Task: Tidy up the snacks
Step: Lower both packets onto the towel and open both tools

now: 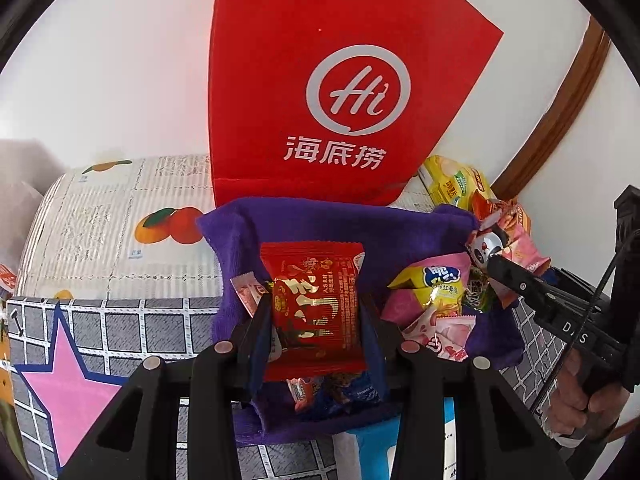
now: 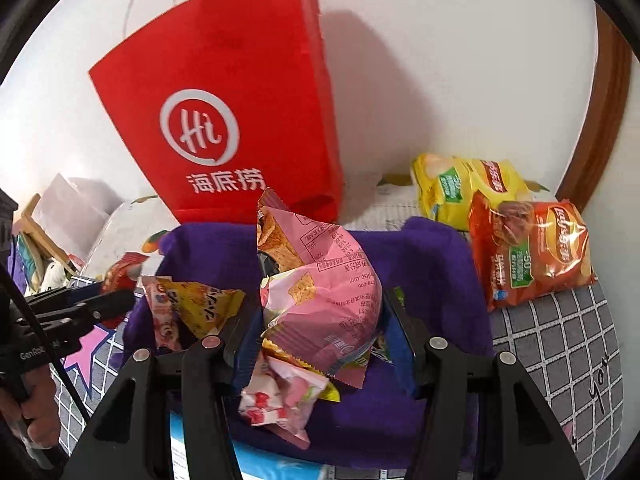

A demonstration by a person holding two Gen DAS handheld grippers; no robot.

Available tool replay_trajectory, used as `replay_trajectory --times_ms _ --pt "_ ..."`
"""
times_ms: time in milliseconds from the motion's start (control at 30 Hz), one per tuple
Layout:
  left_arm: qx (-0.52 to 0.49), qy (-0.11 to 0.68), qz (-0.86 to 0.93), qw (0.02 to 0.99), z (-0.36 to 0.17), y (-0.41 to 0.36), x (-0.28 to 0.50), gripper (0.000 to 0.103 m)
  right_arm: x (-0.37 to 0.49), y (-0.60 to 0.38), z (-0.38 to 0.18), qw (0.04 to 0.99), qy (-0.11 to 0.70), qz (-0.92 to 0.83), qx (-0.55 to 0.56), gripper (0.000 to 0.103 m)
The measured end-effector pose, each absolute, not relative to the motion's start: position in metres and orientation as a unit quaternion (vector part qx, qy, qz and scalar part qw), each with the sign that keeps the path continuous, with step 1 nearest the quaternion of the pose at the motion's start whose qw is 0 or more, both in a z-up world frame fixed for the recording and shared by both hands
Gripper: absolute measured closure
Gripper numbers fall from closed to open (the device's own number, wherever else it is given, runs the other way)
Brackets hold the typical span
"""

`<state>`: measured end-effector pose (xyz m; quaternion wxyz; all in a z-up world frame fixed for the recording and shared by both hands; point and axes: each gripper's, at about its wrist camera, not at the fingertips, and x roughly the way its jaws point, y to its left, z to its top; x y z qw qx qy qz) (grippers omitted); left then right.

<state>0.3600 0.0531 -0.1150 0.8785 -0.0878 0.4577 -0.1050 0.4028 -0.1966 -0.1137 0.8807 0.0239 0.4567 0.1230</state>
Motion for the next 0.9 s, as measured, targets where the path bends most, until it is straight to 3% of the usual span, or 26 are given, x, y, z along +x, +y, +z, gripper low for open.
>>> replay_trajectory --times_ms 900 --pt "-0.085 0.467 -0.106 0.874 -0.121 0.046 0.359 0.064 0.412 -0.214 -0.136 0.843 0.524 0.122 0.006 0.048"
